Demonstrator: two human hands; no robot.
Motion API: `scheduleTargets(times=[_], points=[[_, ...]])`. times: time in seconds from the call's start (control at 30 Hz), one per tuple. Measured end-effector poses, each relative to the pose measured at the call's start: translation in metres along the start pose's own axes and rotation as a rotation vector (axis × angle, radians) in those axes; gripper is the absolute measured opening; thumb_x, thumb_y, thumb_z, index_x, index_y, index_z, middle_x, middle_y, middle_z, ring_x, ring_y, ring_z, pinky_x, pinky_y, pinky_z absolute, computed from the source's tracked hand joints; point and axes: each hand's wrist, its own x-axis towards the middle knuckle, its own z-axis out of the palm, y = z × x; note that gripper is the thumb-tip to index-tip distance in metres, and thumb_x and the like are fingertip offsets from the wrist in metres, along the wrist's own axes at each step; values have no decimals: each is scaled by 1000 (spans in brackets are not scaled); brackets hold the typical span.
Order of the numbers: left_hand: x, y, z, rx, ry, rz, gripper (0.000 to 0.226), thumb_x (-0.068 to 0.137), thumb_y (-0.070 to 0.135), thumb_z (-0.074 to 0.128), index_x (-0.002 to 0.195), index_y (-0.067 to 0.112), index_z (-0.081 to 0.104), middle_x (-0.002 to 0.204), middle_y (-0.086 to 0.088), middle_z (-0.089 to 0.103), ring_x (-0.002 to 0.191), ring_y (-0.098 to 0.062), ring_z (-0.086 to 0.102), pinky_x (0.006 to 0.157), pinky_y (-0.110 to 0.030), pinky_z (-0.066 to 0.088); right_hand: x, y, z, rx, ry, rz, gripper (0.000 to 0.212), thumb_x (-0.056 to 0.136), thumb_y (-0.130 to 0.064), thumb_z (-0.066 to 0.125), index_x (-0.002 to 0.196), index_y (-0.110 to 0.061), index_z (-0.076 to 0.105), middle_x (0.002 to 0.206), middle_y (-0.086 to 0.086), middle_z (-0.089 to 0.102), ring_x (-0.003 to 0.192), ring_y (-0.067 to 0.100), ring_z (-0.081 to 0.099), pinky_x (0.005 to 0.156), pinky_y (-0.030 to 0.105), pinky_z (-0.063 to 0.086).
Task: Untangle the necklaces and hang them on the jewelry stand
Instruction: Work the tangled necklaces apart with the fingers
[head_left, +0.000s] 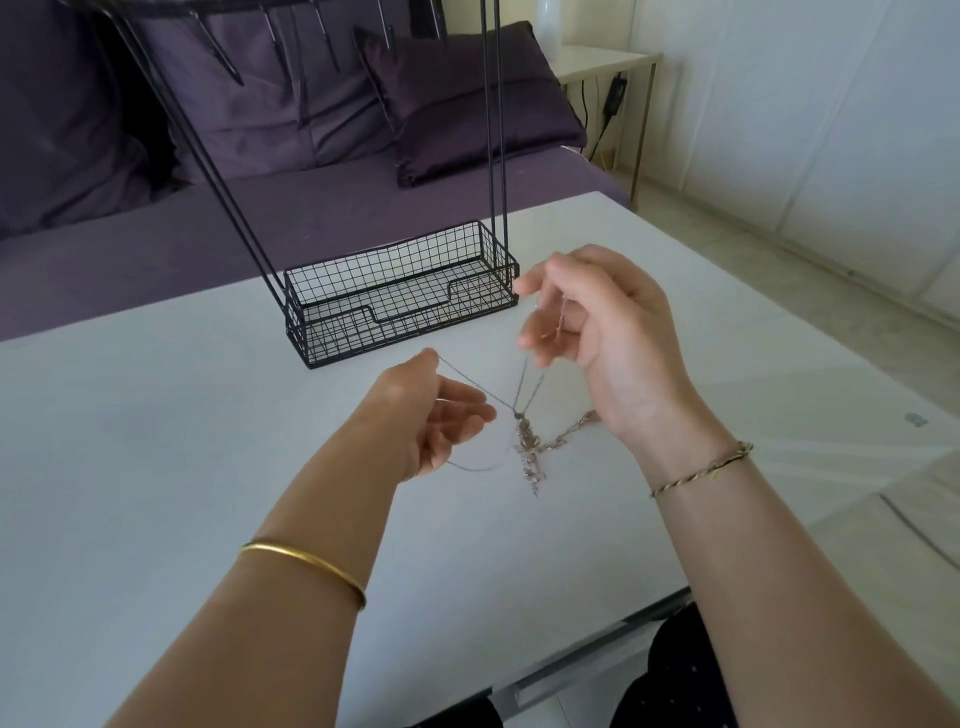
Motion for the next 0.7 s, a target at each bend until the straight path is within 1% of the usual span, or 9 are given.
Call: scheduleTargets(times=[0.07, 0.13, 0.23, 0.33, 0.43, 0.5, 0.6, 0.67, 0.7], points=[[2, -1, -1, -38, 53, -6, 48, 102, 33, 32, 79, 4, 63, 50, -2, 63, 33, -7, 50, 33, -11, 32, -2, -2, -3, -138, 53, -15, 14, 79, -21, 58, 66, -24, 64, 87, 5, 69, 41, 15, 49, 39, 19, 31], [3, -3, -1, -14, 102, -12, 39, 100, 24, 38, 76, 5, 63, 49, 0, 56, 33, -7, 47, 34, -12, 35, -4, -4, -7, -250, 56, -22, 11, 81, -21, 59, 83, -27, 67, 95, 4, 70, 37, 13, 41, 37, 16, 27], [4, -7, -1, 83, 148, 7, 28, 97, 11, 43, 77, 4, 62, 60, -2, 51, 44, -10, 45, 36, -14, 39, -6, -5, -13, -294, 19, 10, 27, 89, -11, 57, 104, -31, 66, 103, 2, 71, 38, 10, 34, 37, 15, 28], [5, -9, 1, 180, 139, 53, 15, 94, 2, 48, 85, 2, 61, 66, -7, 51, 52, -15, 46, 40, -19, 44, -7, -6, -15, -381, -57, 52, 37, 93, -5, 51, 114, -32, 64, 109, -3, 69, 39, 10, 36, 39, 16, 31], [5, -10, 4, 320, 123, 121, 15, 92, 0, 49, 96, 4, 62, 73, -8, 54, 63, -18, 50, 58, -28, 46, -9, -6, -11, -483, -147, 92, 34, 94, -11, 51, 112, -36, 66, 113, -9, 65, 42, 12, 43, 50, 22, 35], [3, -8, 8, 522, 137, 198, 16, 90, 5, 54, 98, 14, 64, 85, -3, 57, 76, -16, 51, 66, -27, 43, -10, -8, -6, -483, -196, 119, 32, 95, -15, 51, 107, -41, 66, 112, -11, 64, 44, 12, 47, 55, 30, 33], [-4, -3, 11, 628, 83, 288, 18, 85, 8, 63, 94, 23, 64, 104, -2, 61, 93, -17, 54, 76, -28, 41, -11, -15, -2, -485, -248, 147, 29, 97, -19, 50, 108, -42, 65, 113, -14, 64, 48, 11, 52, 46, 21, 29], [-7, 0, 11, 606, -18, 313, 21, 82, 7, 67, 88, 27, 65, 106, 0, 63, 97, -18, 56, 85, -33, 45, -12, -19, -1, -449, -270, 160, 27, 98, -22, 48, 108, -41, 64, 113, -17, 63, 50, 12, 53, 39, 15, 26], [-8, 1, 11, 594, -67, 320, 22, 81, 7, 69, 89, 27, 66, 102, 2, 64, 97, -18, 57, 86, -32, 46, -12, -21, 0, -413, -275, 171, 26, 99, -23, 48, 108, -41, 64, 114, -17, 63, 51, 13, 53, 38, 13, 25]])
